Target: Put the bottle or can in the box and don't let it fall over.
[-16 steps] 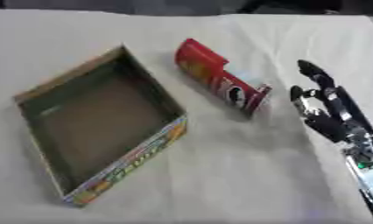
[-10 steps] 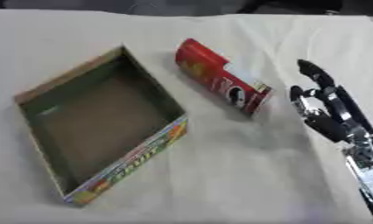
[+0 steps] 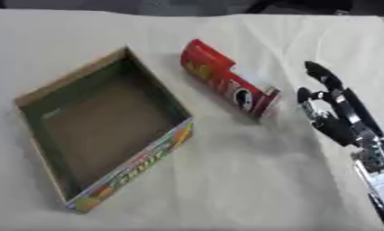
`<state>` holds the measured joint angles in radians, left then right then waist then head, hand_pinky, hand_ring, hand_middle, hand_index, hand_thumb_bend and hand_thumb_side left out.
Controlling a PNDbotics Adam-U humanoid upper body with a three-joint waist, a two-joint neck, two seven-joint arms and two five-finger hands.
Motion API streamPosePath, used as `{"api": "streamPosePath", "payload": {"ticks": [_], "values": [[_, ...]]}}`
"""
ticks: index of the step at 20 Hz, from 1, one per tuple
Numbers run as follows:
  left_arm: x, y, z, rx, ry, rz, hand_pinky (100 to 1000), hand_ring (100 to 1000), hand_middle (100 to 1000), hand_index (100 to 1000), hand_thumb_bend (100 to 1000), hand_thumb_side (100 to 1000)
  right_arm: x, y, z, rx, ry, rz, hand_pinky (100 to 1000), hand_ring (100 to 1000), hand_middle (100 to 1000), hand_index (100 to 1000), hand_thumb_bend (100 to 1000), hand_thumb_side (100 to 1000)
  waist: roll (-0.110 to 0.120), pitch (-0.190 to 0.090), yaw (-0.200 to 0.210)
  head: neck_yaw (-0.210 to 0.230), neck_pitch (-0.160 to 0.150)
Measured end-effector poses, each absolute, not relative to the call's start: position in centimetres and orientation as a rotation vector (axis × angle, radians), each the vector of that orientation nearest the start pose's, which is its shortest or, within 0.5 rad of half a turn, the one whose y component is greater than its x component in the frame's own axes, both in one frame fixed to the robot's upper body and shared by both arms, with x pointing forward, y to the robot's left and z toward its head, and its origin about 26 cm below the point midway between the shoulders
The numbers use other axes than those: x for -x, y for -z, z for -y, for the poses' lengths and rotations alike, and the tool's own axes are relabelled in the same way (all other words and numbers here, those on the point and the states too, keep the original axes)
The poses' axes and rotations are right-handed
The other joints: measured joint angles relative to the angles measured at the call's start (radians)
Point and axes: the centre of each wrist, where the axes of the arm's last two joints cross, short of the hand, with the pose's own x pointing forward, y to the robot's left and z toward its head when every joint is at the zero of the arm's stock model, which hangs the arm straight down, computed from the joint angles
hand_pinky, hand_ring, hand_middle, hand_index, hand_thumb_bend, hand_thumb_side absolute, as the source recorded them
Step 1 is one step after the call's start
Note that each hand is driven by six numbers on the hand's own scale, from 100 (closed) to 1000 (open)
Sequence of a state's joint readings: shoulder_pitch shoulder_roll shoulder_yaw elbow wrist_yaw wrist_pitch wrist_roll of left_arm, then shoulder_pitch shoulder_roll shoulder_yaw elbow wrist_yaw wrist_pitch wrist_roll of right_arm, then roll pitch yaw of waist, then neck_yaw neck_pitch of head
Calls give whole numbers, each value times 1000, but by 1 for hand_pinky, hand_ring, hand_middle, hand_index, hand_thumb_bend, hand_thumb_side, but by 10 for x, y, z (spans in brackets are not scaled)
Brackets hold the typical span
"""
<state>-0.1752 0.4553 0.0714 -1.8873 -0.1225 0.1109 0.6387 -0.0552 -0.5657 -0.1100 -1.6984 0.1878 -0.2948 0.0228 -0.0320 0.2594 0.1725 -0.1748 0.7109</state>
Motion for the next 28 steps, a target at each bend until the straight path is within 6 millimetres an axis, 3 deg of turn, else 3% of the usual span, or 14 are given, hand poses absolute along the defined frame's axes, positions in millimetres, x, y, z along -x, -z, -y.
{"api": "streamPosePath", "payload": {"ticks": [10,28], "values": [[-298,-162,-320,-911,-193,2041,519,824,1000,819,177,874,-297,-110,375,595,-711,1955,662,1000,1000,1000,100,817,0,0,6,-5,-1],[-298,-162,-320,-906,-195,2041,517,823,1000,819,176,875,-309,-107,361,645,-814,1945,698,1000,1000,1000,100,839,0,7,12,-14,-2]]}}
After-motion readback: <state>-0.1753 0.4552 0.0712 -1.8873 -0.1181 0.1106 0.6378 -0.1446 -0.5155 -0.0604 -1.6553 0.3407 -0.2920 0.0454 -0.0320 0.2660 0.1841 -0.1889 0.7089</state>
